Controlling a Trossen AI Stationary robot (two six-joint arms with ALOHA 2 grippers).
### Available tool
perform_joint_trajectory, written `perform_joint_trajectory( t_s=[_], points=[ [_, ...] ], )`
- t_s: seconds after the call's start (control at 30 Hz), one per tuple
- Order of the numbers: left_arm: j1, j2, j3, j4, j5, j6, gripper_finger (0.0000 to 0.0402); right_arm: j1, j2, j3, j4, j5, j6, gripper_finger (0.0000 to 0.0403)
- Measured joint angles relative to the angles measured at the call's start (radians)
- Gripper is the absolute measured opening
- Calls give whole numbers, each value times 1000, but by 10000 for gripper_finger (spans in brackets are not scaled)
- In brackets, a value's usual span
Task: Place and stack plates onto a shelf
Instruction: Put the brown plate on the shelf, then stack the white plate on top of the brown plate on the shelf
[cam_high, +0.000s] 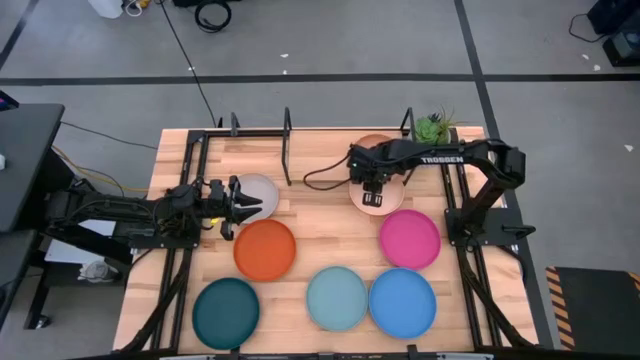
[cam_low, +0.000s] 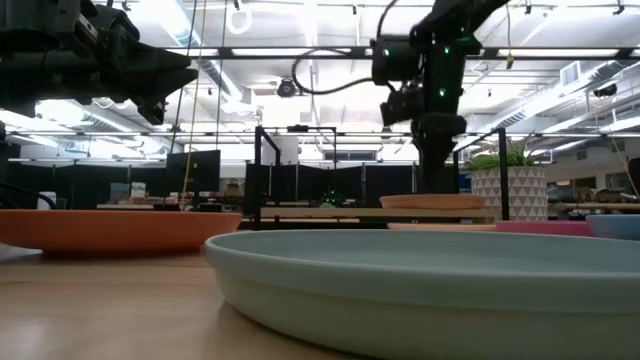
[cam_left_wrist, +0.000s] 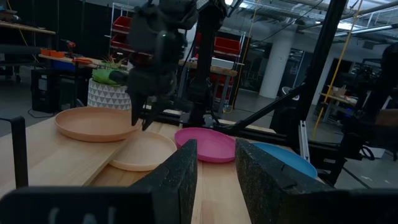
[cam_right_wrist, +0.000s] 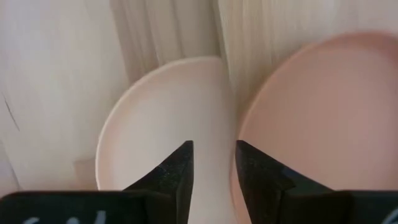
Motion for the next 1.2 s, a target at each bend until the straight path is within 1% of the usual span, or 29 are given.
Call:
perform_joint_trajectory(
  t_s=[0.07, 0.23, 0.37, 0.43, 0.6, 0.9, 1.03, 1.13, 1.2],
  points=[
    [0, 0, 0, 0, 0, -1, 115, 28, 0, 2, 14, 8, 3, 131],
    [0, 0, 0, -1, 0, -2, 115, 116, 4, 0, 28, -67, 77, 139],
    [0, 0, 0, 5, 0, -2, 115, 183, 4, 0, 34, -50, 133, 140],
    [0, 0, 0, 6, 0, -2, 115, 202, 10, -15, 71, -50, 142, 140],
    [0, 0, 0, 1, 0, -2, 115, 212, 53, -99, 176, -80, 189, 140],
    [0, 0, 0, 15, 0, 0, 115, 210, 106, -156, 205, -50, 249, 139],
    [0, 0, 0, 14, 0, 0, 115, 211, 118, -157, 233, -49, 241, 121],
    [0, 0, 0, 13, 0, 0, 115, 218, 119, -157, 275, -54, 236, 91],
    [0, 0, 0, 12, 0, 0, 115, 226, 119, -157, 294, -89, 223, 68]
  ],
)
